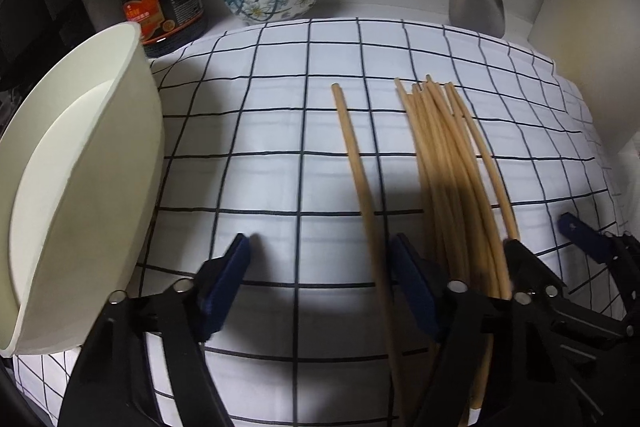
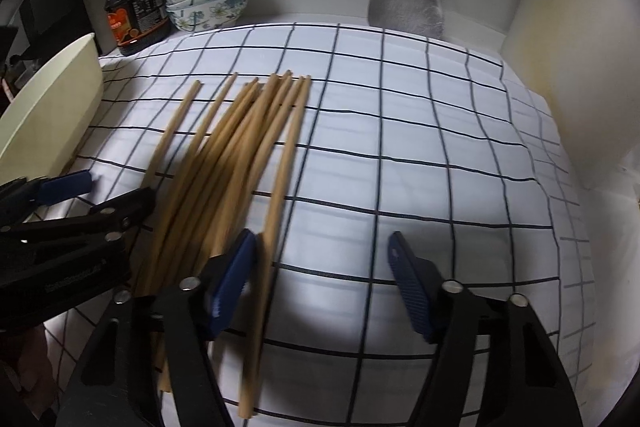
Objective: Organize utensils
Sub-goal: 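Close the left tool on one wooden chopstick while the right tool grasps another, then carry both chopsticks over the white bowl and open both tools to drop them, then withdraw both open tools from the bowl back toward the chopstick bundle, then lower both tools over the chopsticks, separating single sticks from the bundle, then close the left tool on one chopstick while the right tool grasps another, then carry both chopsticks into the white bowl and open both tools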
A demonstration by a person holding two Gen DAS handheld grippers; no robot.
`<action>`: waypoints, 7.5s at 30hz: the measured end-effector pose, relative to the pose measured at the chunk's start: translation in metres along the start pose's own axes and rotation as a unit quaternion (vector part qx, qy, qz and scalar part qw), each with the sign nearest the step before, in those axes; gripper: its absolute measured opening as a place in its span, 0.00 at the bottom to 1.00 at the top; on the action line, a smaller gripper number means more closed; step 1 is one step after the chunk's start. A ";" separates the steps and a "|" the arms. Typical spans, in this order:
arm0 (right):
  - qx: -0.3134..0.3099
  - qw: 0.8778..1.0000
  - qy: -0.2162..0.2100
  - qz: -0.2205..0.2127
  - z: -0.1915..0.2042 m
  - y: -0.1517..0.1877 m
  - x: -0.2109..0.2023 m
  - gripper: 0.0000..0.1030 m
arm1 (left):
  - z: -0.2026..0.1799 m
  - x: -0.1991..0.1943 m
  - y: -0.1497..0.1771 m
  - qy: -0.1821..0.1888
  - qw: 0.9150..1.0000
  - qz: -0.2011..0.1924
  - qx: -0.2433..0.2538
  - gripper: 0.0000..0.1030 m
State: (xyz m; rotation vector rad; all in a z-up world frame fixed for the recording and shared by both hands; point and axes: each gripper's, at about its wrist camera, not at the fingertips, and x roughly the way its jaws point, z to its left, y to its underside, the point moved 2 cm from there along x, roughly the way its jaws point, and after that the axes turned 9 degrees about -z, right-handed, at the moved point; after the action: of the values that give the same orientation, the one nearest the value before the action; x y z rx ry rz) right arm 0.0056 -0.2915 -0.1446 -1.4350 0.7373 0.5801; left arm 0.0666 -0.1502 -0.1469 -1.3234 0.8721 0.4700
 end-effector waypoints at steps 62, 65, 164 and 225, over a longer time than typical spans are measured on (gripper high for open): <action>-0.009 0.986 -0.167 0.029 0.283 -0.113 0.012 0.07 | 0.282 -0.052 -0.039 -0.047 0.995 -0.016 -0.086 0.14; -0.009 0.988 -0.155 0.017 0.278 -0.114 0.008 0.18 | 0.285 -0.058 -0.037 -0.059 0.994 -0.026 -0.088 0.41; 0.074 0.997 0.018 -0.016 -0.037 0.016 -0.016 0.58 | 0.006 -0.009 0.006 0.004 1.000 -0.023 -0.012 0.93; 0.062 0.996 -0.039 -0.057 0.009 -0.040 -0.074 0.06 | 0.034 -0.083 -0.029 0.050 0.997 -0.043 -0.042 0.07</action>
State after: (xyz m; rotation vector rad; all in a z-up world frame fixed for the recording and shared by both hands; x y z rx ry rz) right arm -0.0123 -0.2798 -0.0625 -1.3218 0.6153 0.4916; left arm 0.0466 -0.1096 -0.0641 -1.4662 0.8806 0.3792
